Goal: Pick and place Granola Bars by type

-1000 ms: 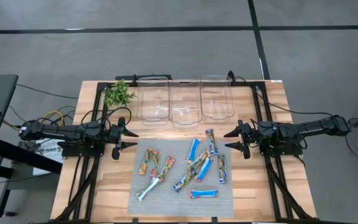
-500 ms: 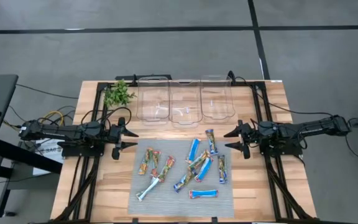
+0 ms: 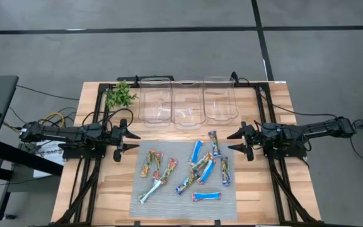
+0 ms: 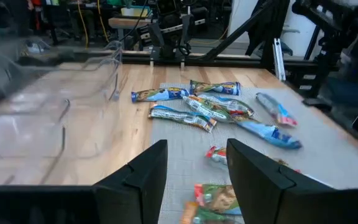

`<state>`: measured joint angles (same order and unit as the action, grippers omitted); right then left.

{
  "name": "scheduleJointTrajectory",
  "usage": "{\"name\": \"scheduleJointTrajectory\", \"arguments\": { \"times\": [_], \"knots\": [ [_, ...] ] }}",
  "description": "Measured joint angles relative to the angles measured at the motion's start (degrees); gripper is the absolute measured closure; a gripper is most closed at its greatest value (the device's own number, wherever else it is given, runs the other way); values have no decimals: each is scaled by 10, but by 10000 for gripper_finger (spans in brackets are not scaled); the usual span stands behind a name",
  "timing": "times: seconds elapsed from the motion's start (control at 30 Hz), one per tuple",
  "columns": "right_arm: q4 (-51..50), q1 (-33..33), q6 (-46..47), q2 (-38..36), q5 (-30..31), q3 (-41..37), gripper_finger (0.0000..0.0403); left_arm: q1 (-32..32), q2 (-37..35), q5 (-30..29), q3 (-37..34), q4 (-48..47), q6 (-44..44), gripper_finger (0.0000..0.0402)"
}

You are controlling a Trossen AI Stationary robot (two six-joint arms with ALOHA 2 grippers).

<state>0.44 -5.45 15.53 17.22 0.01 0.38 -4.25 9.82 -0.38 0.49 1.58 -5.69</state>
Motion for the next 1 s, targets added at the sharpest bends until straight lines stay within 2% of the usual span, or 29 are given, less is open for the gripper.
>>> {"name": "scheduleJointTrajectory", "arguments": {
  "times": [0.07, 0.27, 0.4, 0.47, 0.63, 0.83, 0.93, 1.0],
  "knots": [
    [0, 0, 0, 0, 0, 0, 178, 0, 0, 2, 0, 0, -83, 244],
    [0, 0, 0, 0, 0, 0, 178, 0, 0, 6, 0, 1, -442, 244],
    [0, 0, 0, 0, 0, 0, 178, 0, 0, -29, 0, 5, -634, 244],
    [0, 0, 0, 0, 0, 0, 178, 0, 0, -27, 0, 5, -699, 244],
    [0, 0, 0, 0, 0, 0, 178, 0, 2, -16, 4, -11, -730, 244],
    [0, 0, 0, 0, 0, 0, 178, 0, 31, -40, 89, -197, -682, 244],
    [0, 0, 0, 0, 0, 0, 178, -2, 84, -43, 155, -304, -653, 244],
    [0, 0, 0, 0, 0, 0, 178, -10, 138, -47, 199, -343, -638, 244]
  ]
}}
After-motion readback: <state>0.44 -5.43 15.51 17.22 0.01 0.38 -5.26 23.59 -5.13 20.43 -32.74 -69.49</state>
